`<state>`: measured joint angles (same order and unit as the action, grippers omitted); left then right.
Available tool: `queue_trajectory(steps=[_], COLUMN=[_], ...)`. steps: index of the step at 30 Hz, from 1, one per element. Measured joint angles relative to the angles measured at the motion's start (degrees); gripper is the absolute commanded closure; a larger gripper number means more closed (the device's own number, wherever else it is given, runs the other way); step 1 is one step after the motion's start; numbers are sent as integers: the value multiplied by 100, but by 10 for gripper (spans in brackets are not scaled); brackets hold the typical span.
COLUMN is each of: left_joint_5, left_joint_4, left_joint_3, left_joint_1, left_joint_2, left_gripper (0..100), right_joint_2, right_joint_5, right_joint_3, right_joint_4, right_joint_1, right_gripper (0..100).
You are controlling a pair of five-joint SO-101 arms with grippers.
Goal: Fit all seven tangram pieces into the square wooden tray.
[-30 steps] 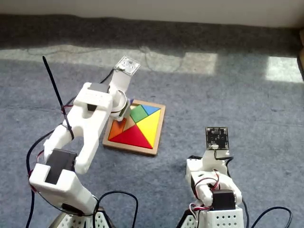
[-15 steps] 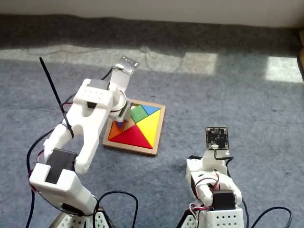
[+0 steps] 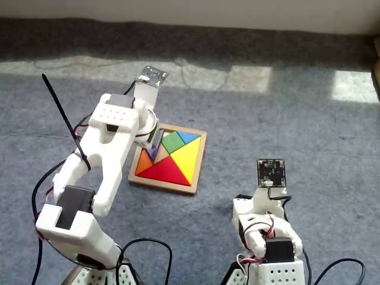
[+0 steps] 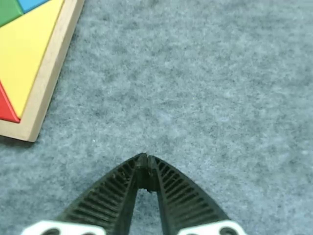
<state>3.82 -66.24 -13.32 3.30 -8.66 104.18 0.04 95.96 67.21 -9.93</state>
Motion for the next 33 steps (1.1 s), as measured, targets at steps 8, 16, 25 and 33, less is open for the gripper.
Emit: queue_trajectory(steps=[8,16,25,33], left_joint_5=[0,0,0,0], left_joint_4=[123,519,1380,1873], left_joint_3=[9,-246,-651,-695], left_joint_1=[-308,-141,158,185], left_joint_2=[-53,-53,-53,-149], left_gripper=[915,913,912,916], right_joint_2=[0,0,0,0], right_joint_5=[0,0,0,0], right_joint_3=[0,0,0,0], right_joint_4=[0,0,0,0], right_joint_1=[0,0,0,0], right_gripper=[992,992,992,992])
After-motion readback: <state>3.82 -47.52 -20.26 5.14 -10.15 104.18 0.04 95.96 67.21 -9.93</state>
